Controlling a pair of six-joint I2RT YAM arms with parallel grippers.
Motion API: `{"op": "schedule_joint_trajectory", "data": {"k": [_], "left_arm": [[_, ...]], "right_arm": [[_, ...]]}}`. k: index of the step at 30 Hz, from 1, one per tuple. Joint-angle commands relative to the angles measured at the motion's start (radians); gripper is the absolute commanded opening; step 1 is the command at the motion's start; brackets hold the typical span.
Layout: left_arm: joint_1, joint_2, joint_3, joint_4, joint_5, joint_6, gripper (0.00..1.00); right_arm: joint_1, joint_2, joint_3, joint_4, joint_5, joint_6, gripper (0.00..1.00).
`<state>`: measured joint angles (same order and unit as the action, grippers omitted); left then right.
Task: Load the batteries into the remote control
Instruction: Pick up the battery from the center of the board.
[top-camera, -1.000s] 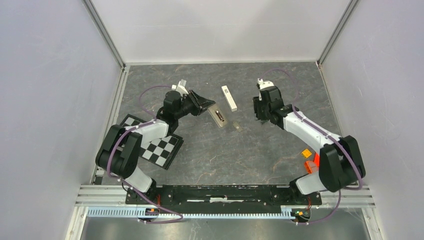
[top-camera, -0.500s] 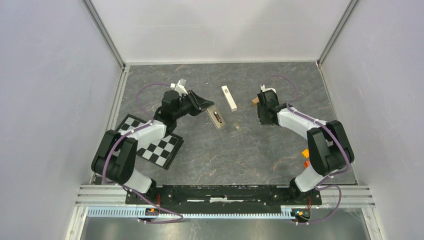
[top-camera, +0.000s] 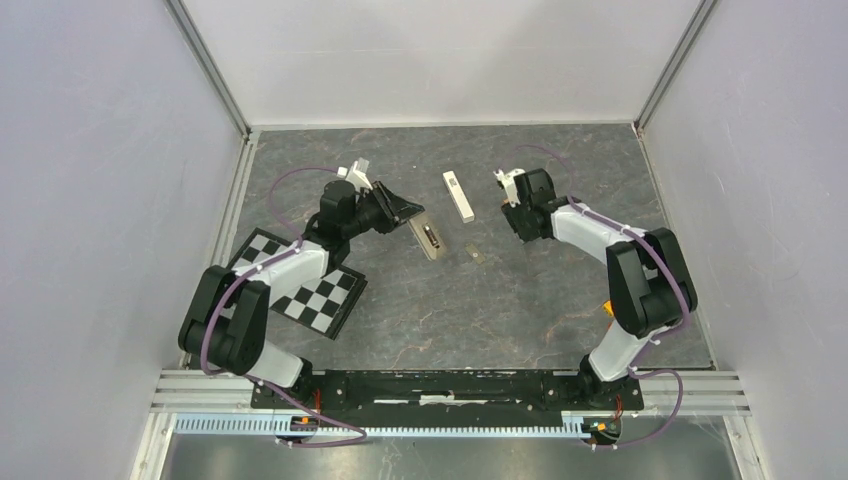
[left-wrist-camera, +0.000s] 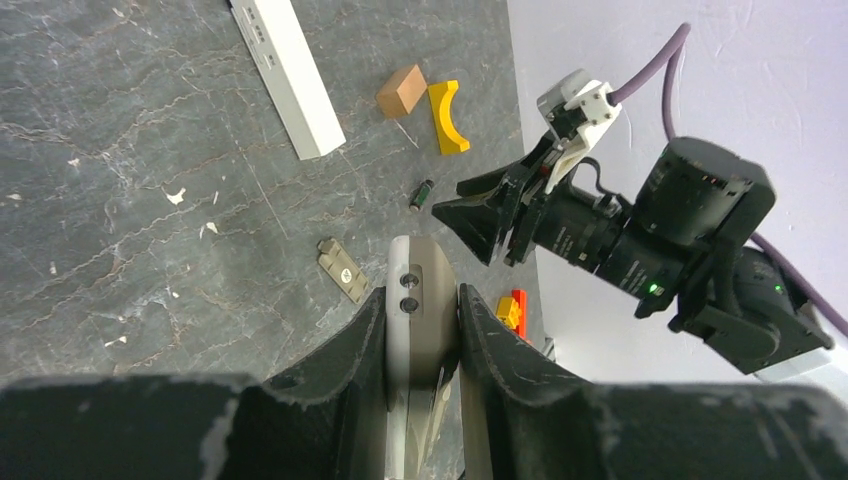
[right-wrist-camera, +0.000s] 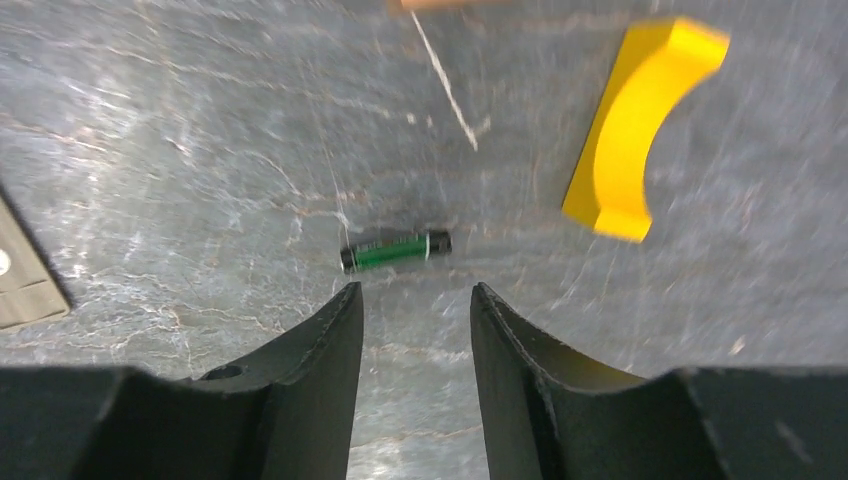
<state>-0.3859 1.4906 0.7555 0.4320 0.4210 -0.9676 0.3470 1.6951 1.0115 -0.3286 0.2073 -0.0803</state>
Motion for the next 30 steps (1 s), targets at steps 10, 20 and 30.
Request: {"op": "schedule_joint_trajectory", "data": {"k": [10,20,30], "left_arm": [[0.019,-0.063,0.031,-0.025,0.035,0.072,0.02],[0.024,-0.056,0.035,-0.023,0.033,0.067,0.02],[0.024,-0.043,0.041,-0.023,0.036,0.059,0.02]], "right_arm": [[-0.007,0.134,0.231,-0.288,-0.189,-0.611,0.49],[-0.007,0.137,0.198,-0.274,-0.254,-0.746,0.50],[-0.030,0.190,0.219,-0.307,-0.247,-0.811,0.49]]}}
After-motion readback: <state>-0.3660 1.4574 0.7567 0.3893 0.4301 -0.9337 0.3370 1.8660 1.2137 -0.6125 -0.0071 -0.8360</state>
